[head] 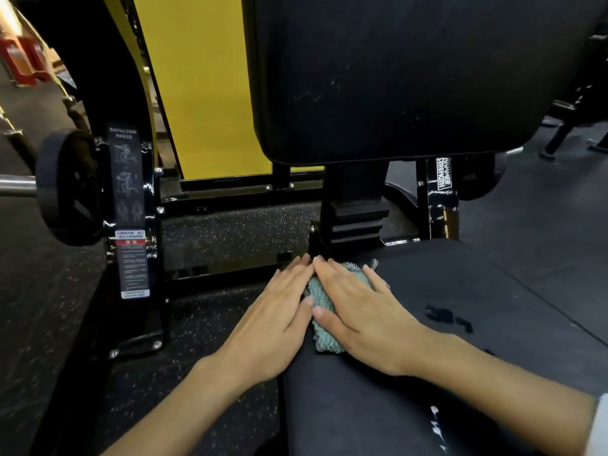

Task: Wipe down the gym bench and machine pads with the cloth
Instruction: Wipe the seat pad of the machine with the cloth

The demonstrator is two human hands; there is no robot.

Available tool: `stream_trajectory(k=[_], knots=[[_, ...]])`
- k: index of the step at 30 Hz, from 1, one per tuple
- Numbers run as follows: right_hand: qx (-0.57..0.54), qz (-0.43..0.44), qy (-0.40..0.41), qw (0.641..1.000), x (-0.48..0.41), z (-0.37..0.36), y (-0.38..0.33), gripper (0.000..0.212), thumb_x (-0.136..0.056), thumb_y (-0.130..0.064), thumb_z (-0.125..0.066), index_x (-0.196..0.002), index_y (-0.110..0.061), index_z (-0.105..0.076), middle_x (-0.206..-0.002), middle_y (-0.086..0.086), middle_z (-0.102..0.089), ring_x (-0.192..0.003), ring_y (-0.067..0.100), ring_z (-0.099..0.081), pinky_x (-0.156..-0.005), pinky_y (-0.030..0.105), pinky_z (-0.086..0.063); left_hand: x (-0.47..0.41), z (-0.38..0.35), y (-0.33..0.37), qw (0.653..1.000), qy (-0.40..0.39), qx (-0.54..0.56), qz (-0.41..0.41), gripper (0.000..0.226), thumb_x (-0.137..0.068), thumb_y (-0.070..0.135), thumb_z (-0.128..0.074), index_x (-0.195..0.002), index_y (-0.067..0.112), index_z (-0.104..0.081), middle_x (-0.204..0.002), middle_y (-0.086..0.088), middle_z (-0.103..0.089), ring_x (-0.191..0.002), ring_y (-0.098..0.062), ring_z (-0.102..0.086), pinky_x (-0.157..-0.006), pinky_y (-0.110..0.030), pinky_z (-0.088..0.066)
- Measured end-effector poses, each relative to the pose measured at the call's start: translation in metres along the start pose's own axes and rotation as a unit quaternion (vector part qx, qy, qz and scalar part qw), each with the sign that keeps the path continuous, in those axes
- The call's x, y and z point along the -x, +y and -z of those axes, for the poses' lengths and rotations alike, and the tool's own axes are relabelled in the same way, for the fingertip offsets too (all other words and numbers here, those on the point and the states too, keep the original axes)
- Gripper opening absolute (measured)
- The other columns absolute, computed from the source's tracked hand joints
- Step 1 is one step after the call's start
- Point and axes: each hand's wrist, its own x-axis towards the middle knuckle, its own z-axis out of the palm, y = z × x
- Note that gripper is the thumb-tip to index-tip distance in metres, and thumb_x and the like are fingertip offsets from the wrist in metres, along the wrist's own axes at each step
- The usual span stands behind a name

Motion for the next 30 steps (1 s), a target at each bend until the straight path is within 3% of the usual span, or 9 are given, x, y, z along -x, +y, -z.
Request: stream_trajectory(k=[2, 5, 10, 16, 20, 22, 25, 30], knots=[[0.022, 0.004, -0.006, 1.0, -0.004, 0.001, 0.002, 0.074, -0.093, -0.057, -0.005, -0.157, -0.024, 0.013, -0.165, -0.013, 0.009, -0.148, -0.001, 0.014, -0.121, 0.033, 0.014, -0.001, 0.0, -0.001, 1.0, -0.024, -0.007, 0.012, 0.052, -0.107, 0.033, -0.021, -0.155, 0.032, -0.002, -0.163, 0.018, 0.001, -0.143, 0.016, 0.009, -0.118, -0.013, 0.007], [0.044, 0.009, -0.01, 0.999, -0.012, 0.005, 0.008, 0.065, -0.101, -0.05, -0.01, -0.157, -0.024, 0.01, -0.165, -0.013, 0.008, -0.148, -0.001, 0.013, -0.12, 0.031, 0.014, -0.002, -0.001, -0.001, 0.999, -0.033, -0.011, 0.025, 0.056, -0.107, 0.032, -0.025, -0.154, 0.03, 0.006, -0.162, 0.018, 0.01, -0.142, 0.015, 0.015, -0.115, -0.009, 0.011], [0.042, 0.0, -0.009, 0.999, -0.033, 0.016, 0.025, 0.055, -0.107, -0.037, -0.019, -0.159, -0.023, -0.004, -0.165, -0.011, -0.003, -0.15, 0.002, 0.005, -0.122, 0.037, 0.004, -0.003, 0.001, -0.001, 0.997, -0.056, -0.052, 0.026, 0.065, -0.105, 0.042, -0.022, -0.154, 0.024, 0.017, -0.159, 0.014, 0.025, -0.143, 0.009, 0.024, -0.109, -0.006, 0.019], [0.038, -0.06, -0.006, 0.997, -0.049, 0.021, 0.04, 0.053, -0.107, -0.041, -0.02, -0.158, -0.027, -0.014, -0.165, -0.011, -0.008, -0.151, 0.007, -0.001, -0.123, 0.046, -0.001, -0.005, 0.003, 0.001, 0.993, -0.077, -0.08, 0.025, 0.077, -0.094, 0.059, -0.014, -0.154, 0.024, 0.021, -0.159, 0.013, 0.03, -0.142, 0.007, 0.028, -0.11, -0.009, 0.02], [0.036, -0.013, 0.008, 0.999, -0.041, 0.015, 0.029, 0.063, -0.102, -0.057, -0.022, -0.157, -0.027, -0.017, -0.165, -0.011, -0.011, -0.152, 0.008, -0.005, -0.123, 0.046, -0.004, -0.004, 0.002, 0.002, 0.994, -0.069, -0.074, 0.033, 0.082, -0.09, 0.067, -0.012, -0.154, 0.026, 0.017, -0.159, 0.016, 0.027, -0.14, 0.012, 0.027, -0.111, -0.009, 0.018], [0.03, 0.024, 0.005, 0.999, -0.039, 0.013, 0.024, 0.071, -0.095, -0.062, -0.014, -0.157, -0.028, -0.018, -0.164, -0.012, -0.013, -0.151, 0.008, -0.005, -0.122, 0.044, -0.004, -0.003, 0.001, 0.001, 0.996, -0.058, -0.06, 0.033, 0.081, -0.093, 0.069, -0.014, -0.154, 0.025, 0.016, -0.16, 0.017, 0.025, -0.14, 0.014, 0.025, -0.114, -0.011, 0.016], [0.021, 0.08, -0.005, 0.997, -0.041, 0.009, 0.018, 0.079, -0.087, -0.057, -0.003, -0.156, -0.025, -0.021, -0.164, -0.009, -0.017, -0.152, 0.009, -0.004, -0.121, 0.041, -0.002, -0.002, 0.0, 0.002, 0.998, -0.038, -0.037, 0.037, 0.085, -0.089, 0.07, -0.014, -0.155, 0.023, 0.014, -0.16, 0.017, 0.024, -0.142, 0.012, 0.021, -0.12, -0.017, 0.009], [0.033, 0.128, -0.007, 0.991, -0.046, 0.007, 0.013, 0.063, -0.096, -0.042, -0.016, -0.155, -0.023, -0.025, -0.162, -0.008, -0.023, -0.152, 0.011, -0.006, -0.123, 0.043, -0.005, 0.001, 0.003, 0.007, 0.997, -0.027, -0.021, 0.073, 0.09, -0.087, 0.075, -0.015, -0.153, 0.024, 0.019, -0.158, 0.021, 0.029, -0.143, 0.01, 0.023, -0.118, -0.015, 0.005]])
